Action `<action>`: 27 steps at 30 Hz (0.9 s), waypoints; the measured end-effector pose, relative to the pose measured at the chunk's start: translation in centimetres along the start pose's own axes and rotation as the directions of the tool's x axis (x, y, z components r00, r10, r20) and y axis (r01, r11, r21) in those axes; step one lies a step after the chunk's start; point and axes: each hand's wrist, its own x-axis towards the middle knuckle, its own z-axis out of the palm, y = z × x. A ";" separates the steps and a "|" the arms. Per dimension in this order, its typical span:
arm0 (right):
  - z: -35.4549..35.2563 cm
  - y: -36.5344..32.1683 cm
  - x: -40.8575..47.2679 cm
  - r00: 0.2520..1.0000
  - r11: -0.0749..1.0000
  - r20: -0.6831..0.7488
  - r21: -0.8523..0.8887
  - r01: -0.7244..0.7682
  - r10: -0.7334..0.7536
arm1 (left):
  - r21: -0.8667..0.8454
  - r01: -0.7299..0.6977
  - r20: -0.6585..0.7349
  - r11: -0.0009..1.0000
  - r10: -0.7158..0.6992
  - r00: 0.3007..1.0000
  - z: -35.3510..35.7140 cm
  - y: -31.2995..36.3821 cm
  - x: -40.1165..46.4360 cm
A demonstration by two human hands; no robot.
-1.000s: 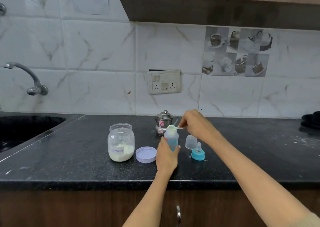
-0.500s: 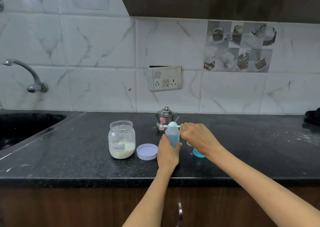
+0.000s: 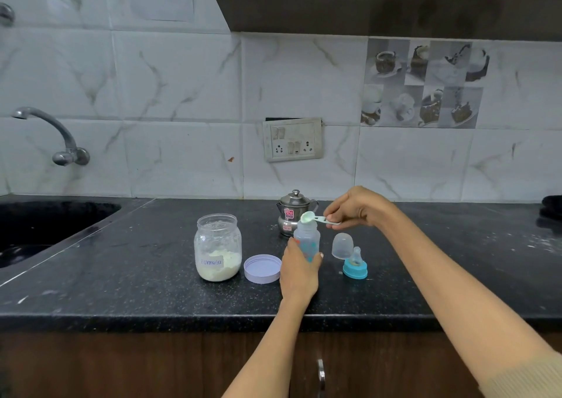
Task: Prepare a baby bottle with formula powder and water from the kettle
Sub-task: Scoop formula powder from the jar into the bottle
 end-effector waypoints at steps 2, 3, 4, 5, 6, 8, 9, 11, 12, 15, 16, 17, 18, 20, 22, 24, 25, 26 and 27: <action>-0.3 0.3 0.2 0.996 0.995 0.071 0.082 -0.060 0.054 | 0.007 0.001 0.007 1.000 -0.001 1.000 0.0 0.0 0.0; -0.4 0.5 0.3 0.993 0.990 0.086 0.114 -0.087 0.077 | 0.011 0.000 0.010 1.000 0.000 1.000 0.0 0.0 0.0; -0.6 0.7 0.4 0.991 0.984 0.097 0.141 -0.111 0.098 | 0.016 -0.002 0.012 1.000 0.002 1.000 0.0 0.0 0.0; -0.8 1.0 0.6 0.988 0.977 0.107 0.169 -0.128 0.111 | 0.017 -0.001 0.012 1.000 0.001 1.000 0.0 0.0 0.0; -0.9 1.2 0.7 0.986 0.971 0.115 0.194 -0.141 0.121 | 0.016 0.001 0.012 1.000 -0.002 1.000 0.0 0.0 0.0; -1.2 1.5 1.0 0.983 0.958 0.129 0.240 -0.155 0.127 | 0.012 0.007 0.009 1.000 -0.007 1.000 0.0 0.0 0.1; -1.3 1.6 1.1 0.983 0.953 0.132 0.261 -0.155 0.124 | 0.012 0.010 0.007 1.000 -0.010 1.000 0.0 0.0 0.1; -1.6 1.7 1.3 0.984 0.942 0.138 0.300 -0.150 0.112 | 0.016 0.018 0.005 1.000 -0.018 1.000 0.0 0.0 0.1; -1.8 1.6 1.3 0.984 0.938 0.140 0.314 -0.147 0.107 | 0.019 0.020 0.004 1.000 -0.020 1.000 0.0 0.0 0.1; -2.3 1.4 1.3 0.986 0.938 0.138 0.321 -0.130 0.089 | 0.026 0.010 -0.015 1.000 -0.010 1.000 -0.3 0.4 -0.3; -2.4 1.3 1.2 0.987 0.938 0.140 0.322 -0.126 0.085 | 0.022 -0.005 -0.034 1.000 0.006 0.999 -0.5 0.7 -0.6; -2.5 1.1 1.1 0.987 0.938 0.142 0.326 -0.121 0.078 | 0.017 -0.037 -0.068 0.999 0.038 0.997 -0.8 0.9 -1.0; -2.5 0.8 1.2 0.987 0.937 0.144 0.329 -0.115 0.070 | 0.010 -0.084 -0.115 0.996 0.085 0.990 -1.1 1.1 -1.5; -2.0 -0.1 1.2 0.987 0.938 0.154 0.332 -0.102 0.052 | -0.003 -0.196 -0.238 0.981 0.189 0.953 -2.3 1.4 -2.4; -1.0 -1.1 1.2 0.984 0.944 0.175 0.319 -0.087 0.031 | -0.011 -0.273 -0.383 0.962 0.248 0.890 -4.0 1.3 -2.8; 0.7 -2.2 1.1 0.978 0.952 0.209 0.297 -0.071 0.008 | 0.004 -0.276 -0.520 0.961 0.238 0.820 -6.3 0.7 -2.7; 1.7 -2.8 1.0 0.973 0.957 0.230 0.283 -0.065 -0.003 | 0.022 -0.242 -0.567 0.970 0.212 0.796 -7.6 0.2 -2.4; 2.8 -3.4 1.0 0.967 0.960 0.255 0.273 -0.059 -0.013 | 0.043 -0.188 -0.593 0.981 0.177 0.786 -8.9 -0.4 -2.2; 3.9 -4.0 1.1 0.960 0.962 0.279 0.268 -0.057 -0.020 | 0.064 -0.120 -0.596 0.991 0.135 0.792 -10.3 -1.2 -2.0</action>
